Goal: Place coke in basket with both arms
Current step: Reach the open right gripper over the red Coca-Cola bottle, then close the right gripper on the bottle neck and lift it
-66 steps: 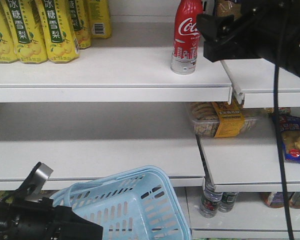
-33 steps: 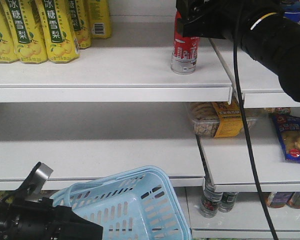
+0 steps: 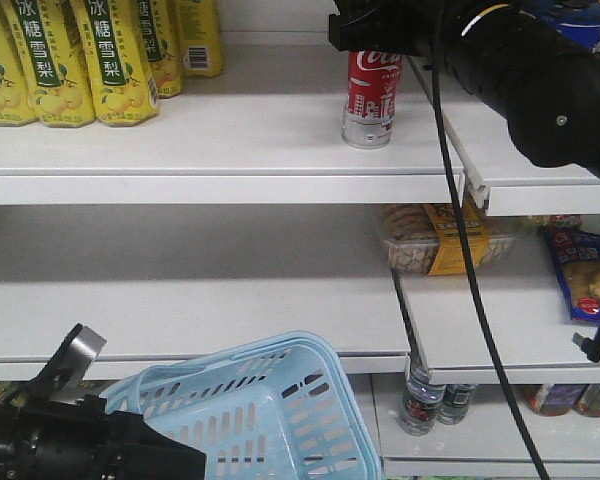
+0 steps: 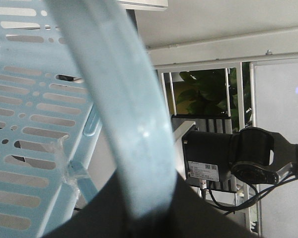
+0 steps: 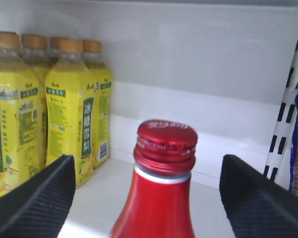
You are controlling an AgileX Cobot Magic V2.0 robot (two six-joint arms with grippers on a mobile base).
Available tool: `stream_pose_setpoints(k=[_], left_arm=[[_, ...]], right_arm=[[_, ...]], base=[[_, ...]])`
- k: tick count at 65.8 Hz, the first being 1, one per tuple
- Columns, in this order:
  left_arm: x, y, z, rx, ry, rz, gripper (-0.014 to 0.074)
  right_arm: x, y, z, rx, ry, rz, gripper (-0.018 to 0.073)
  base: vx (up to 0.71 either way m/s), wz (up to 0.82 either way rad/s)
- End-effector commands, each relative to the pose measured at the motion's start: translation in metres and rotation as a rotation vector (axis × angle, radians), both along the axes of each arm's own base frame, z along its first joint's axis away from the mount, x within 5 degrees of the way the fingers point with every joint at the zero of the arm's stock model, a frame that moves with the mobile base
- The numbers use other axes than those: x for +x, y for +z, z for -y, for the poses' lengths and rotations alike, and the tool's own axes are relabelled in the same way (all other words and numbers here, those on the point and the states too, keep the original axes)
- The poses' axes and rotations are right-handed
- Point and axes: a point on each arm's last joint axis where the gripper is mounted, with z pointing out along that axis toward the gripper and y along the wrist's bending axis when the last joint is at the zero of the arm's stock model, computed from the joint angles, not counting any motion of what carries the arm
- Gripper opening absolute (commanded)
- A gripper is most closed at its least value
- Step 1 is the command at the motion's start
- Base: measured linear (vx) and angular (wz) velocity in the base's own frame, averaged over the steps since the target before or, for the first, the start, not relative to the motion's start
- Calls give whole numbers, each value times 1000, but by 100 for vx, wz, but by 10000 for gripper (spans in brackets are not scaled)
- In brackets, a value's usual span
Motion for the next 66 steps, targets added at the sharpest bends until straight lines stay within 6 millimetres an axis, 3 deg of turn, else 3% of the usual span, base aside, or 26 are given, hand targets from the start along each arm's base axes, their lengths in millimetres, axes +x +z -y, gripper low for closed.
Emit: stream_pose_setpoints(k=[1, 8, 26, 42, 66], left_arm=[[1, 16, 5, -96, -6, 30, -6], [1, 16, 5, -97, -5, 30, -6], [1, 16, 5, -97, -5, 30, -6], [1, 16, 5, -97, -5, 30, -6], [1, 16, 5, -97, -5, 30, -6]], right_arm=[[-7, 34, 9, 57, -26, 135, 563], [-3, 36, 18, 109, -53, 120, 475], [-1, 28, 17, 102, -36, 20, -16], [-7, 25, 10, 65, 0, -37, -9], [-54, 65, 21, 27, 39, 24, -5]], base=[[0, 0], [0, 0], [0, 0], [0, 0], [0, 0]])
